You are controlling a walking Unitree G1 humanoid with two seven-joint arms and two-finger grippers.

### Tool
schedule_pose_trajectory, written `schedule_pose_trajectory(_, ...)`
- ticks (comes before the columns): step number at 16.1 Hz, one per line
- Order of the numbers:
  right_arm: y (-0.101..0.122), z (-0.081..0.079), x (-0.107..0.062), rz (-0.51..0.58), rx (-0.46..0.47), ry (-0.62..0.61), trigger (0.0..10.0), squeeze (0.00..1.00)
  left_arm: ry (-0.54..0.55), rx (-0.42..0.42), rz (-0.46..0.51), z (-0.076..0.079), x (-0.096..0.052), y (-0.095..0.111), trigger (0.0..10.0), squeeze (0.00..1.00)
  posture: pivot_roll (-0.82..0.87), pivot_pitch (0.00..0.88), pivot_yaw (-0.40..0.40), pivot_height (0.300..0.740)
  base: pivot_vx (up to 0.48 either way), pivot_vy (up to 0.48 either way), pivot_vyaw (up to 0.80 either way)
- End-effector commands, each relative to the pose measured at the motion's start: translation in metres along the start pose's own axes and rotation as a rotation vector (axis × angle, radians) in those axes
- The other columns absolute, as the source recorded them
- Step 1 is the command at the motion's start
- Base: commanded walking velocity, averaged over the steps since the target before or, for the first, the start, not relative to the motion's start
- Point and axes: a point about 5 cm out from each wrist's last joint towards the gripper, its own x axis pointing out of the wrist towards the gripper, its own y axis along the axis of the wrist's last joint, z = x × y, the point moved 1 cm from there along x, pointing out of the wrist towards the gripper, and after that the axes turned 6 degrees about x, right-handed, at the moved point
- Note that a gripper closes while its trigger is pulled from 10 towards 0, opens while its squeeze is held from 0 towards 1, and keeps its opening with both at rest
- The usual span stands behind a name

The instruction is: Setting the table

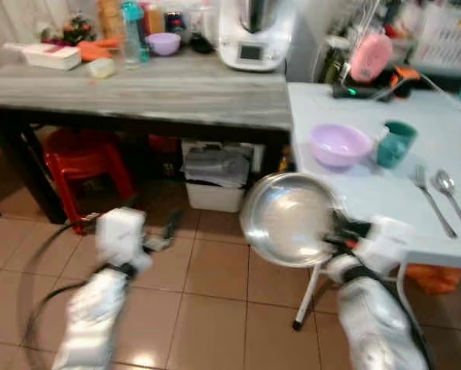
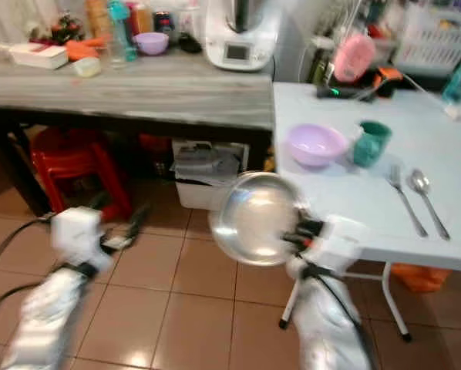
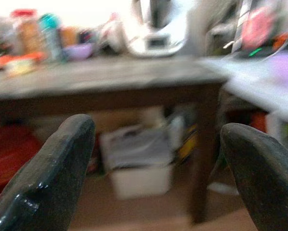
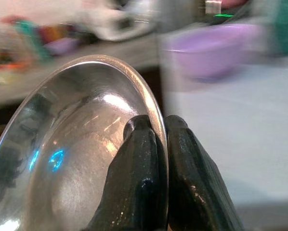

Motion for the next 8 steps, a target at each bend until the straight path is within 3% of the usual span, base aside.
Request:
schedule_pose_trajectory(1,0.001,0.001,0.000,0.018,0.037,-0.016,10.0,0.00,-0.011,0.006,0.028,0.007,0.005,0.005,10.0,0.00,0.04,0.000,-0.026,0.740,0.000,0.480,0.00)
schedule_pose_trajectory(3,-0.004,0.000,0.005,-0.008,-0.025,0.024,10.0,0.00,0.028,-0.004,0.013,0.006,0.008,0.005,10.0,0.00,0.05,0.000,-0.023,0.740,0.000,0.478,0.00)
schedule_pose_trajectory(8,0.003,0.000,0.015,0.013,-0.031,0.025,10.0,0.00,0.063,-0.018,0.022,0.007,0.019,0.004,10.0,0.00,0.05,0.000,-0.048,0.740,0.000,0.480,0.00)
